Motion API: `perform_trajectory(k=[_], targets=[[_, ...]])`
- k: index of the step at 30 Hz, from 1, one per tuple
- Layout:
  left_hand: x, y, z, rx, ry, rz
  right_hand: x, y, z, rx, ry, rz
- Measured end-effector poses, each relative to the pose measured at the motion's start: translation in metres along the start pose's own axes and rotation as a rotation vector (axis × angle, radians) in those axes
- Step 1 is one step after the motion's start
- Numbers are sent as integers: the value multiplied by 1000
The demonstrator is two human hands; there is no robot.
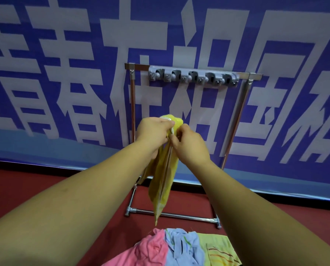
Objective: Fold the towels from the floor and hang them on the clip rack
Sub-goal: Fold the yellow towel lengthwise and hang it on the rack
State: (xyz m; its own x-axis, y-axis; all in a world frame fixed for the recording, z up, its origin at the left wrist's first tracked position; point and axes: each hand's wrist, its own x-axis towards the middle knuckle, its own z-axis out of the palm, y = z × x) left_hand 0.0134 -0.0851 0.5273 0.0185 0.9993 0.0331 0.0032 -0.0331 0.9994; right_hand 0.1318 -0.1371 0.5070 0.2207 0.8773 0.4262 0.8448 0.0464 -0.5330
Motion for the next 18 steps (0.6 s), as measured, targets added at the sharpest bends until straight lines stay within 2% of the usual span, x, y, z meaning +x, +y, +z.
perform_trajectory(k=[5,9,10,13,14,16,18], targets=[[0,2,-6,93,40,50,6,-5,-4,-55,5,-48],[-1,10,-7,72,28,46,12,0,-7,-75,-98,15],[-1,14,-8,73,26,54,16,2,-11,-74,-84,34],[4,23,-13,44,59,55,24,7,-28,-64,112,27],[5,25,-14,24,74,53,24,6,-33,-95,90,-4],[7,28,-13,3,82,79,17,2,-35,-159,-164,-96],[7,31,-10,2,53,107,9,9,-31,-48,-367,-97]])
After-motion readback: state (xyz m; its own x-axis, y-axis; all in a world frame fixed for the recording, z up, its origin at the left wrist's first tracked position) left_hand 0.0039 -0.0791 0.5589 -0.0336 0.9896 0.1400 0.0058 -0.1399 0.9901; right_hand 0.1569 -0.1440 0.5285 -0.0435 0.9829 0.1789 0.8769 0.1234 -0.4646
